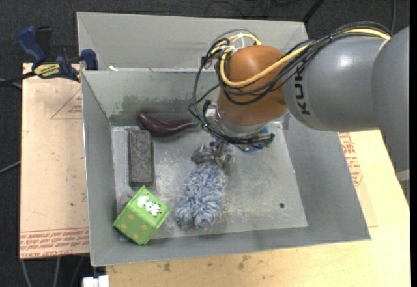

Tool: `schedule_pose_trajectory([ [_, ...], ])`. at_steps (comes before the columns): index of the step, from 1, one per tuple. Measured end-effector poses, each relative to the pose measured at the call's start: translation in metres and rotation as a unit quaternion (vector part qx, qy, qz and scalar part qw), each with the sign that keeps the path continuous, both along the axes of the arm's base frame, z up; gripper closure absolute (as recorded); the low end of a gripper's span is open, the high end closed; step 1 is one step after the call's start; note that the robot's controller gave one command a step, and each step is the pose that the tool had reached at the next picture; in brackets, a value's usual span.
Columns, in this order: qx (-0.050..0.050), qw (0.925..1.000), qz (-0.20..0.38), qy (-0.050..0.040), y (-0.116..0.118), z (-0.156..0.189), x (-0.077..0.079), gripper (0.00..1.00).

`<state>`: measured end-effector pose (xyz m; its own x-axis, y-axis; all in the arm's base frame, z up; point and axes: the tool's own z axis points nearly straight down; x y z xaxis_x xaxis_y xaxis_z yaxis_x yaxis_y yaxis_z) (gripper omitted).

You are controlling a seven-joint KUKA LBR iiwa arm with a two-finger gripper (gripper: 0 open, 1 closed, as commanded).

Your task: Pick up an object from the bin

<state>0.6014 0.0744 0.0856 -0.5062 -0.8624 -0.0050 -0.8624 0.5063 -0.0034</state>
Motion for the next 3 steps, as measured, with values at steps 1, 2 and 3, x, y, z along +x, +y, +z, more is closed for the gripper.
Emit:
schedule_pose_trajectory([
  [1, 0.000, 1.0000, 0.000, 0.0022, 0.000, 0.004, -0.001, 1.00],
  [2, 0.000, 1.0000, -0.001, 0.0055, 0.000, 0.016, -0.003, 1.00],
  [3, 0.000, 1.0000, -0.001, 0.0047, 0.001, 0.036, -0.002, 1.00],
])
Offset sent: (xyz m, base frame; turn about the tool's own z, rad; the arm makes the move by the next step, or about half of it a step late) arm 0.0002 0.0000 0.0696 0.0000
